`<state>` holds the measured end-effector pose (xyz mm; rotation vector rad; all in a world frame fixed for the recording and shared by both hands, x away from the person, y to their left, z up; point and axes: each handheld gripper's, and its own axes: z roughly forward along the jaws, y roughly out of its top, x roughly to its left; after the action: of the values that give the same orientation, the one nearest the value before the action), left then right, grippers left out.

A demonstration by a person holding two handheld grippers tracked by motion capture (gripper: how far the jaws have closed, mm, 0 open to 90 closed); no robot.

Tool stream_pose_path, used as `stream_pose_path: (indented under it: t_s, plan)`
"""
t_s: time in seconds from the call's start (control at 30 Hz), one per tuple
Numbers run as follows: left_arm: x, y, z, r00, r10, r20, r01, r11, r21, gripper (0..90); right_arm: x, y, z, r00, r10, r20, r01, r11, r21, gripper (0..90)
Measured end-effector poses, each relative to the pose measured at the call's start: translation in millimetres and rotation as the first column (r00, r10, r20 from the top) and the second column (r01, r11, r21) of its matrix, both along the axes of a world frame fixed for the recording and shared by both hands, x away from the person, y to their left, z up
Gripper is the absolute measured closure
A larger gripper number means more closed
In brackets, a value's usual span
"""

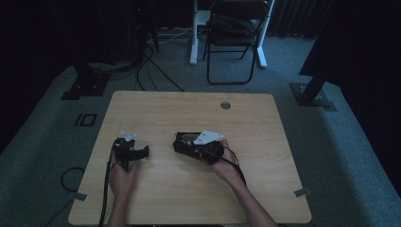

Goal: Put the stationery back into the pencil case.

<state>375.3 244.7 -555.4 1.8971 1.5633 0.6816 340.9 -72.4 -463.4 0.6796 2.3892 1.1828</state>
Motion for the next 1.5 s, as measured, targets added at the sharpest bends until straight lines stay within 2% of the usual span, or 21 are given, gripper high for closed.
stream_pose_path:
  t_s: [0.5,1.5]
  plan:
    - [0.0,0.1,0.1,1.0,0.0,-0.001,0.0,1.0,0.0,13.1,7.7,-9.2,2.2,0.9999,-0.012,0.002,0.012,1.0,0.004,79.8]
    - [0.0,0.0,0.0,1.0,0.0,0.0,0.0,1.0,0.001,13.1,21.4,-23.4,-5.2,0.9994,-0.01,-0.032,0.011,1.0,0.022,79.8]
